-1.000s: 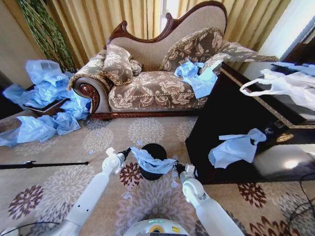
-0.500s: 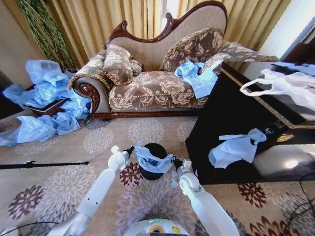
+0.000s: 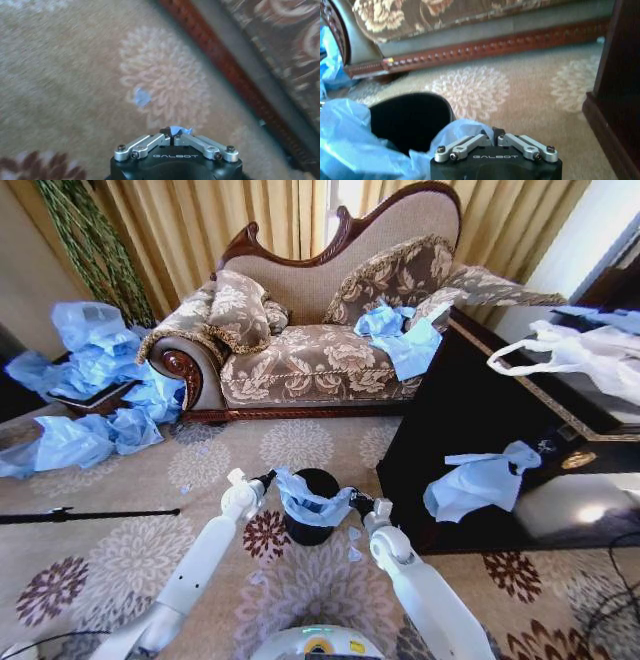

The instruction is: Place a garbage bag over the trash bin.

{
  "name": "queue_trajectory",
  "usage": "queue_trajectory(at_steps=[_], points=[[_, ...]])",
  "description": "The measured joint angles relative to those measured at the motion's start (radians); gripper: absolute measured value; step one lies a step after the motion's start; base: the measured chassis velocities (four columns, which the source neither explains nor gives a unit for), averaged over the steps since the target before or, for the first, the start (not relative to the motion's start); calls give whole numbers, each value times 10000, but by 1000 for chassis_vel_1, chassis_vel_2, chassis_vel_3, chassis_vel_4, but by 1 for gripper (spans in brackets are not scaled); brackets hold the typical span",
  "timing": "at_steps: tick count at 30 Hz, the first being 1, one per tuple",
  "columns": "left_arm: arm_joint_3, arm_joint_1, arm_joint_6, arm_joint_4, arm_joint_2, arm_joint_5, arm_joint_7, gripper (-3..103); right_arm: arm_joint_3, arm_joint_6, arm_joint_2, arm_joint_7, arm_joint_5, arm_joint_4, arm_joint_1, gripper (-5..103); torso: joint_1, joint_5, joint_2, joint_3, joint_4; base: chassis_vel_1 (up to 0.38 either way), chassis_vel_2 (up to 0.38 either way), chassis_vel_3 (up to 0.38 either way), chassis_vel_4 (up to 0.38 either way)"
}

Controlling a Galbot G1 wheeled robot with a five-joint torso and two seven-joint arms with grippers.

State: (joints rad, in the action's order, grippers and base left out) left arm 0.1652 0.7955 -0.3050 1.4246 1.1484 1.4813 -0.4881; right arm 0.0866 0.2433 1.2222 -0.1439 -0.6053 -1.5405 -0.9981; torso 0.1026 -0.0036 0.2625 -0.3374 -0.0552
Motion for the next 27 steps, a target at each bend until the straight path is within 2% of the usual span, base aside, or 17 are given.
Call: queue_trajectory(at_steps=[3,10,13,14,16,17,21,27], points=[[99,-55,-125,-703,219,-40,-127,0,114,-63,170,152,-39,713,138,0,0,1,0,0,-1,0,0,0,0],[185,68,-115,-1211,366,-267,-25,0,192,-417,342,308,35,1436,162,0,0,1,0,0,-1,0,0,0,0],[168,294,-97,-1187,383,-339,36,0,231,-1153,523,620,90,1830,292,0,0,2,0,0,0,0,0,0,0],[168,294,-97,-1187,383,-339,36,0,231,-1153,523,620,90,1830,292,0,0,2,0,0,0,0,0,0,0],[140,389,-86,-1191,466,-455,120,0,212,-1910,706,1012,101,2192,511,0,0,1,0,0,1,0,0,0,0],[140,389,-86,-1191,466,-455,120,0,212,-1910,706,1012,101,2192,511,0,0,1,0,0,1,0,0,0,0],[125,425,-65,-1417,705,-636,149,0,115,-3032,1120,1494,190,3128,1041,0,0,1,0,0,-1,0,0,0,0],[142,562,-39,-1400,757,-793,194,0,85,-3488,1313,1711,112,3543,1385,0,0,0,0,-1,0,0,0,0,0]])
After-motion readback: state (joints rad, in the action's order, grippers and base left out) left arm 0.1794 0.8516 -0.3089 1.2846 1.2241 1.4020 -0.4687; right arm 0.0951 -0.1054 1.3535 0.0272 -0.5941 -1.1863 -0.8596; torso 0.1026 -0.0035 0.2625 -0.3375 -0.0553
